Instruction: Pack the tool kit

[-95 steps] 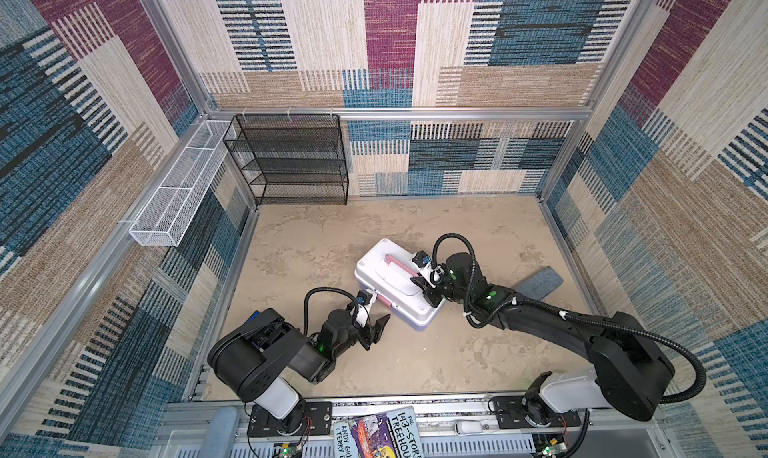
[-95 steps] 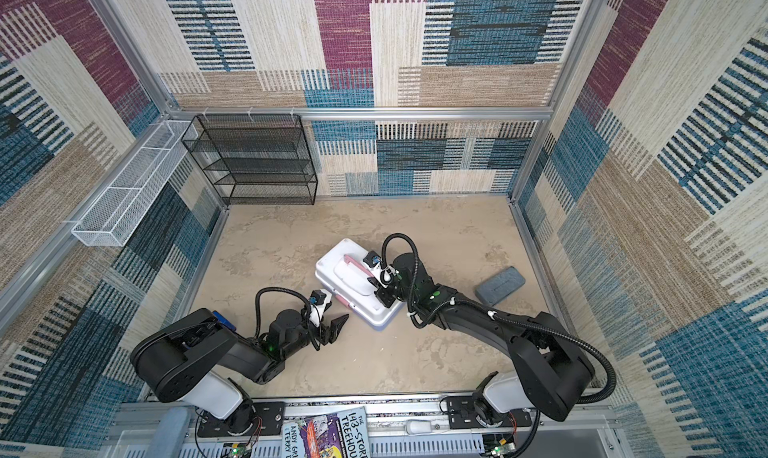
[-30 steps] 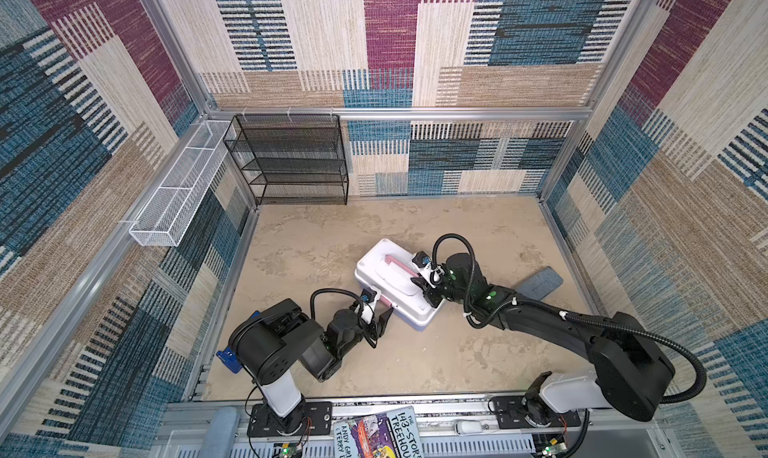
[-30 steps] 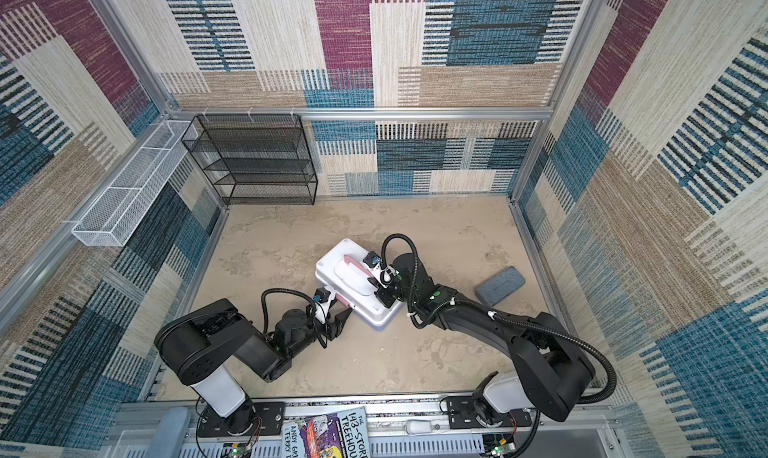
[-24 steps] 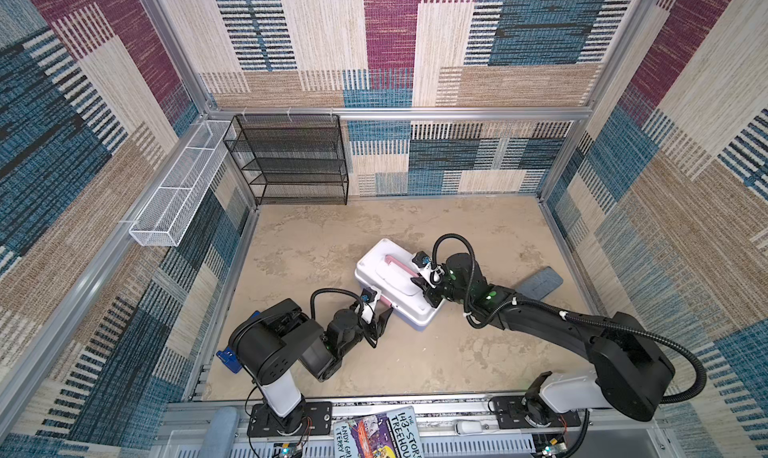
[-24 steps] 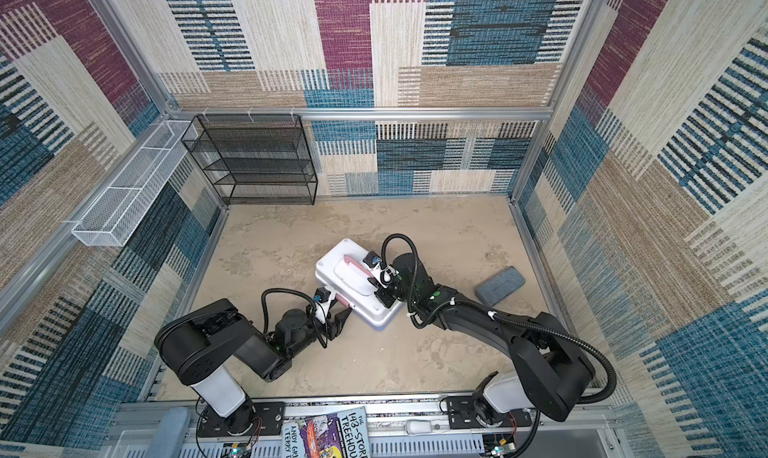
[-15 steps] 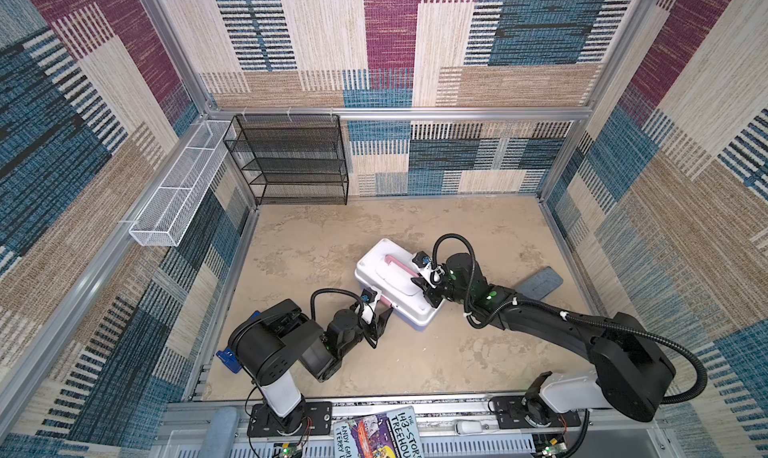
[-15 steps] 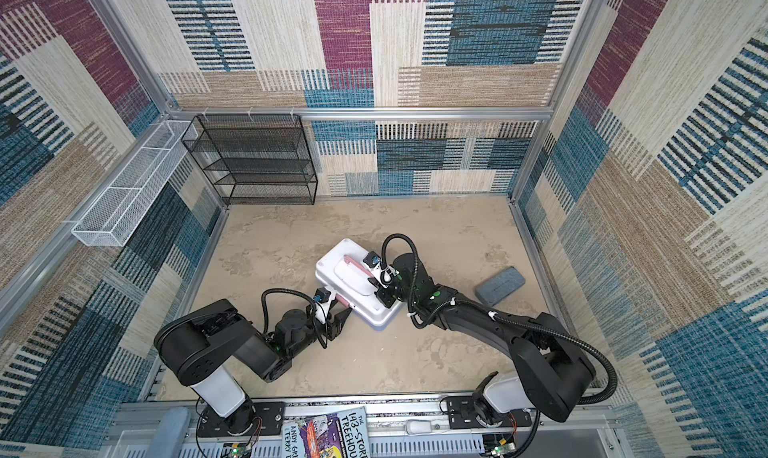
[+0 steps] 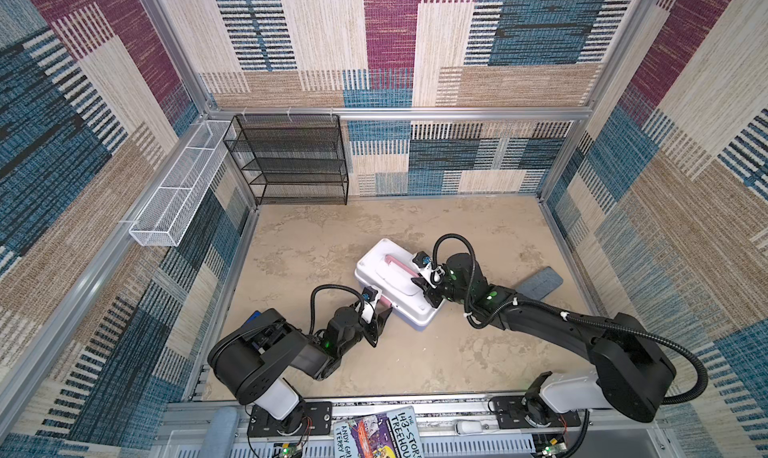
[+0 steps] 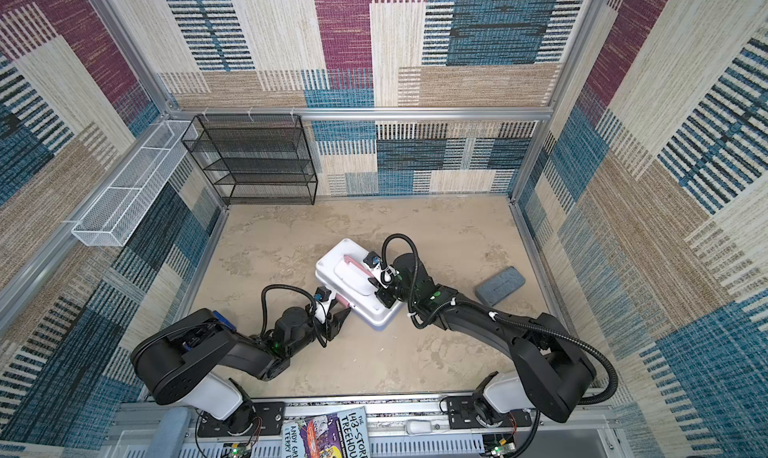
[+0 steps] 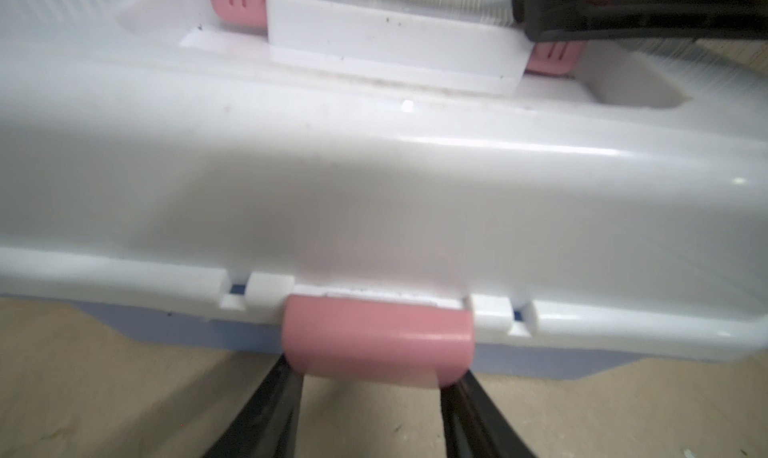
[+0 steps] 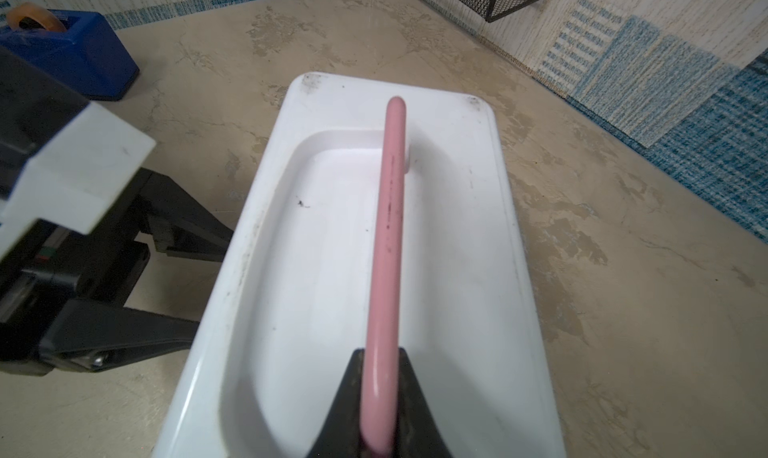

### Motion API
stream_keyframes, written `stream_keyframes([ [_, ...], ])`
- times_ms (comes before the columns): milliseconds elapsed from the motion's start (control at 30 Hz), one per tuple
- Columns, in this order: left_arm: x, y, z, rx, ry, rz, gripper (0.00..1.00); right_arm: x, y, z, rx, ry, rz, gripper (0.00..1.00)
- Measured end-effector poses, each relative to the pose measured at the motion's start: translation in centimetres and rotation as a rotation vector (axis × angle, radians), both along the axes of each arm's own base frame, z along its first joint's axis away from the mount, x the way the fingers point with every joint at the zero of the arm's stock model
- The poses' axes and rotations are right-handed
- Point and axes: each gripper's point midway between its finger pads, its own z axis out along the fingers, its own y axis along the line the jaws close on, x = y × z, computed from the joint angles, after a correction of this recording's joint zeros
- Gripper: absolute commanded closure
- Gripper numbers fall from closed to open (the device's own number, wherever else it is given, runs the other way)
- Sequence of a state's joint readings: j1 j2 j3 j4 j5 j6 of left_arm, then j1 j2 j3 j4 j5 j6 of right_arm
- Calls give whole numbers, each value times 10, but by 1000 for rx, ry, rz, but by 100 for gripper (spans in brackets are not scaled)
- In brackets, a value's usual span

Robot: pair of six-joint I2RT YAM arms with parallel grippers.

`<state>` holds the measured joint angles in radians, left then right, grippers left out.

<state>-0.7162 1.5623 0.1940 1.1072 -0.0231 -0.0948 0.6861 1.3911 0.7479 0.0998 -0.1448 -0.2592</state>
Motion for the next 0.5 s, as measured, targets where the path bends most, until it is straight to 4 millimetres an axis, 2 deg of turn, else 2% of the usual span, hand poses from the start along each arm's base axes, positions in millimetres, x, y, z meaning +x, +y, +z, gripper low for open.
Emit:
stream_keyframes([
  [500,-1,1,3,66,55,-6,49,-2,-4,0,-1,-6,-9,84],
])
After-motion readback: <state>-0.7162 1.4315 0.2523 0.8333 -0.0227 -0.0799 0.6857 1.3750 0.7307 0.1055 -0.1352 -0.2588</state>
